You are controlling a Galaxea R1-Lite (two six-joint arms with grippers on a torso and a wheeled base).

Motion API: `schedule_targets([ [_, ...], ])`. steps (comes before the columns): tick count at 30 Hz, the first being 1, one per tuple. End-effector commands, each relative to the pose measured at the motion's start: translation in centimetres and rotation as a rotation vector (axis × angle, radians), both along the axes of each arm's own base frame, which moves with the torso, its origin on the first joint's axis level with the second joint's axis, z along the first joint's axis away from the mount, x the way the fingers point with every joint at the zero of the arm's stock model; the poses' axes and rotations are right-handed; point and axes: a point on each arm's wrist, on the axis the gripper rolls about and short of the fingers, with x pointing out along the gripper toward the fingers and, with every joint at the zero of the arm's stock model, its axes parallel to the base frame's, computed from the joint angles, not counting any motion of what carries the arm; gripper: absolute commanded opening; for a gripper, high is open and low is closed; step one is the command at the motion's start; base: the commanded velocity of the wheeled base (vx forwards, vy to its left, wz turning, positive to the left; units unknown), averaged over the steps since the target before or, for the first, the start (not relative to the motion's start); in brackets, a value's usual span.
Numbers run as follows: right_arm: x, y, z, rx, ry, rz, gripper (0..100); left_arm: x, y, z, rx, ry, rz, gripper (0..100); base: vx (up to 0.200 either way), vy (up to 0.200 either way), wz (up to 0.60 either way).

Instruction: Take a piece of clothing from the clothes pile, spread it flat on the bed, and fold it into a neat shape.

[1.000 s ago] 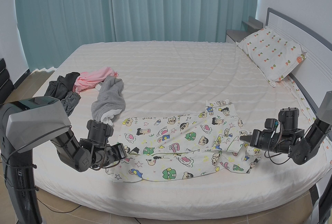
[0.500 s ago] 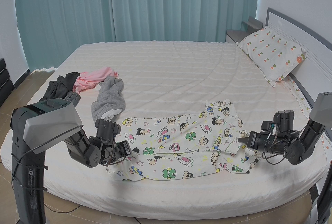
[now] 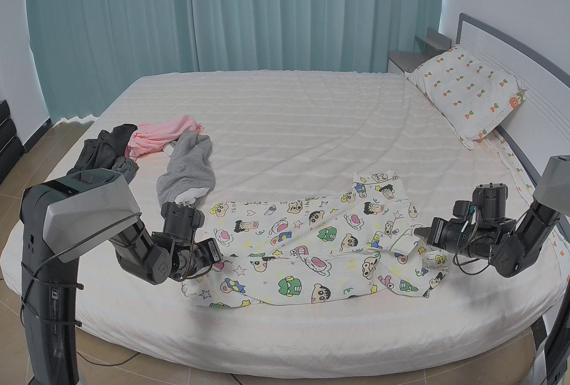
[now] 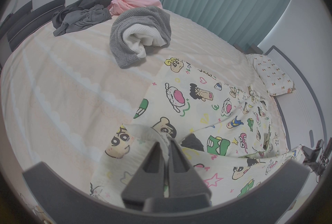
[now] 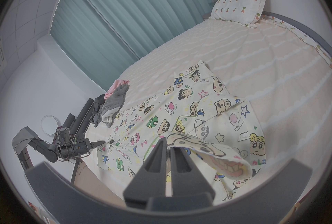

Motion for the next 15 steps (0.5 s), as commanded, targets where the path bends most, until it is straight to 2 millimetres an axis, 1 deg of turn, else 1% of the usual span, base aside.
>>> schedule_targets([
  [1,0.9,-1.0,0.1,-0.007,-0.016,-0.044,0,0.6,-0.6,0.8,-0.009,-0.033,-0.009,0,0.0,0.0,0.0],
  [6,0.8,-1.5,-0.7,-0.013,0.01,-0.058,0,0.7,-0.9,1.0,-0.002,-0.014,-0.018,0,0.0,0.0,0.0],
  [15,0.8,-1.6,-1.2,-0.015,0.024,-0.06,0,1.3,-1.0,1.0,-0.004,-0.028,-0.017,0,0.0,0.0,0.0],
])
